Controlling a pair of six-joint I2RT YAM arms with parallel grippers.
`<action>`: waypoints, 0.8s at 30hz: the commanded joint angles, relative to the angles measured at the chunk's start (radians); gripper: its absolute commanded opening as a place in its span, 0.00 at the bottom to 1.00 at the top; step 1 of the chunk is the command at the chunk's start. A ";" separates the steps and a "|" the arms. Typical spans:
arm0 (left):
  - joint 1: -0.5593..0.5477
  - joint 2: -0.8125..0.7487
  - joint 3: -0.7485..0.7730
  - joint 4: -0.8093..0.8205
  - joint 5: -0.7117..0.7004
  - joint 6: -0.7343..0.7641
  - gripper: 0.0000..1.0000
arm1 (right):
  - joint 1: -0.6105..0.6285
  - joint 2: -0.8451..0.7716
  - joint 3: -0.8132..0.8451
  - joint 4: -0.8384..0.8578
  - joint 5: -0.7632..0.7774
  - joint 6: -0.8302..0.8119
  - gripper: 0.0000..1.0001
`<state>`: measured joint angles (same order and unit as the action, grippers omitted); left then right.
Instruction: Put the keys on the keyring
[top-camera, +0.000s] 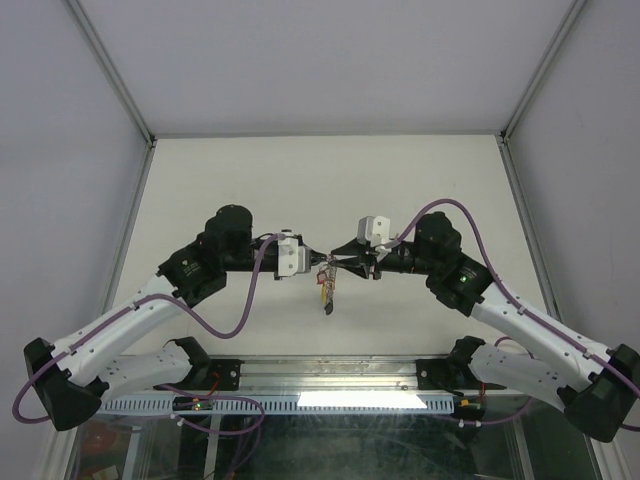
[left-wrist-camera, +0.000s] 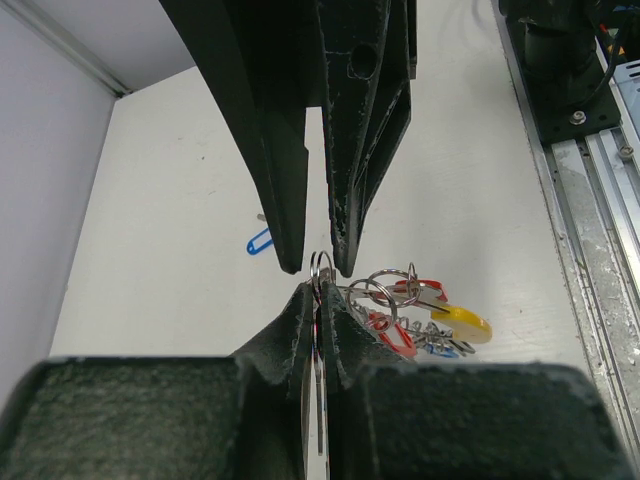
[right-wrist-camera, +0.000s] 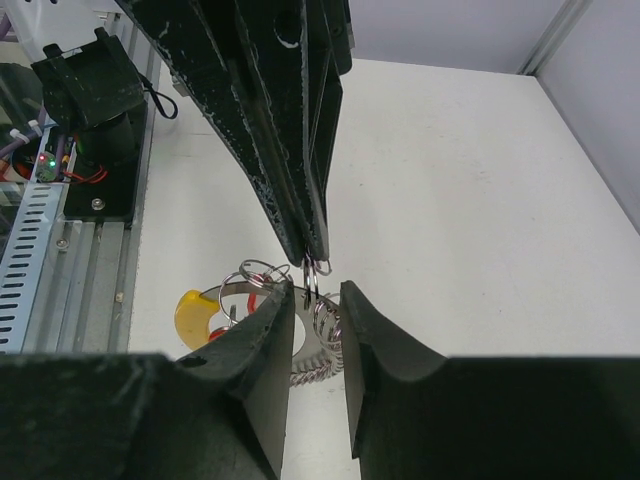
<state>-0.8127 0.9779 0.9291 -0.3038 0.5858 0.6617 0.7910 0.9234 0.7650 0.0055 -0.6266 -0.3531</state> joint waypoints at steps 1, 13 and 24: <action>-0.008 -0.001 0.062 0.030 0.036 0.013 0.00 | 0.005 0.010 0.054 0.046 -0.024 0.005 0.26; -0.008 -0.001 0.065 0.031 0.036 0.015 0.00 | 0.007 0.037 0.074 -0.013 -0.043 -0.024 0.20; -0.008 -0.005 0.072 0.035 0.030 -0.007 0.06 | 0.011 0.035 0.059 -0.004 -0.064 -0.054 0.00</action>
<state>-0.8124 0.9848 0.9451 -0.3317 0.5941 0.6647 0.7925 0.9699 0.7906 -0.0223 -0.6601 -0.3782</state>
